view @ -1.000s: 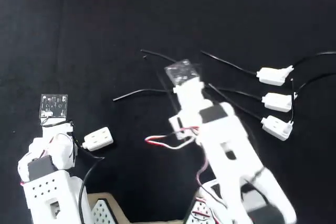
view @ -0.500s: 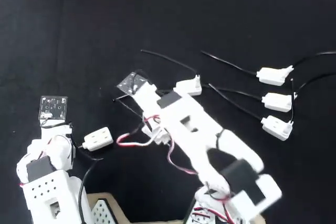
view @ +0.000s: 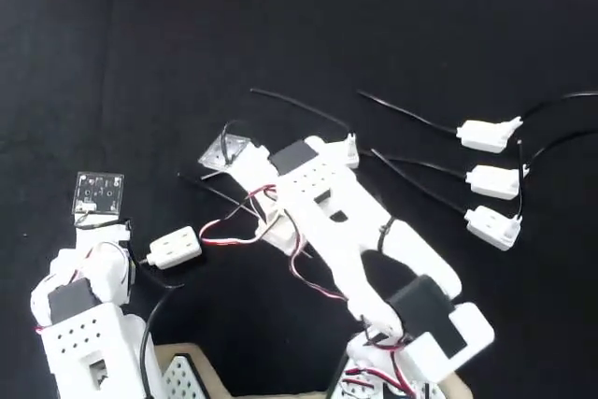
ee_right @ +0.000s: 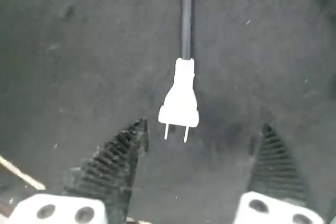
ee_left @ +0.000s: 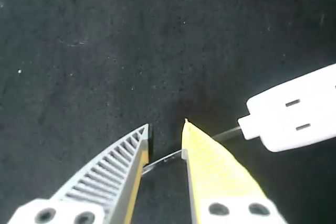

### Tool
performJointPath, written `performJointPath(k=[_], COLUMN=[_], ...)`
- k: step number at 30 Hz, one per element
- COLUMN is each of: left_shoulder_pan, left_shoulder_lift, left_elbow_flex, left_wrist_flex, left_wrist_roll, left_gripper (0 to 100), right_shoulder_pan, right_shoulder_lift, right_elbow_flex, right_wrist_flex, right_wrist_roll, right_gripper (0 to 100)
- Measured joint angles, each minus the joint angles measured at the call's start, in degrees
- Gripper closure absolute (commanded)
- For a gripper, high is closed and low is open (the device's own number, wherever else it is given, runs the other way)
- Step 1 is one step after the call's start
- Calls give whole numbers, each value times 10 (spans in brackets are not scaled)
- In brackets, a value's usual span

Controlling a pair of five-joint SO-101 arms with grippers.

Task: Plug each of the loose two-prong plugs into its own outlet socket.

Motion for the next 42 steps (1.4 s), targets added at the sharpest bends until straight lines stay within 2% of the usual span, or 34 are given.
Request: performJointPath(k=[3, 13, 18, 31, 38, 42], left_shoulder_pan=[0, 0, 0, 0, -2, -2], left_shoulder_lift=[0, 0, 0, 0, 0, 0], left_elbow_flex=[2, 2, 2, 2, 2, 2], left_wrist_flex=[0, 0, 0, 0, 1, 2], left_wrist_roll=[0, 0, 0, 0, -14, -14], left_gripper=[884, 884, 884, 884, 884, 884], right_shoulder_pan=[2, 19, 20, 20, 22, 33], right_shoulder_lift=[-7, -18, -19, -16, 57, 98], right_elbow_flex=[17, 114, 117, 122, 101, 74], right_wrist_flex=[-6, -123, -141, -170, -176, -175], right_wrist_roll=[8, 6, 6, 84, 98, 98], right_gripper=[889, 871, 871, 874, 875, 956])
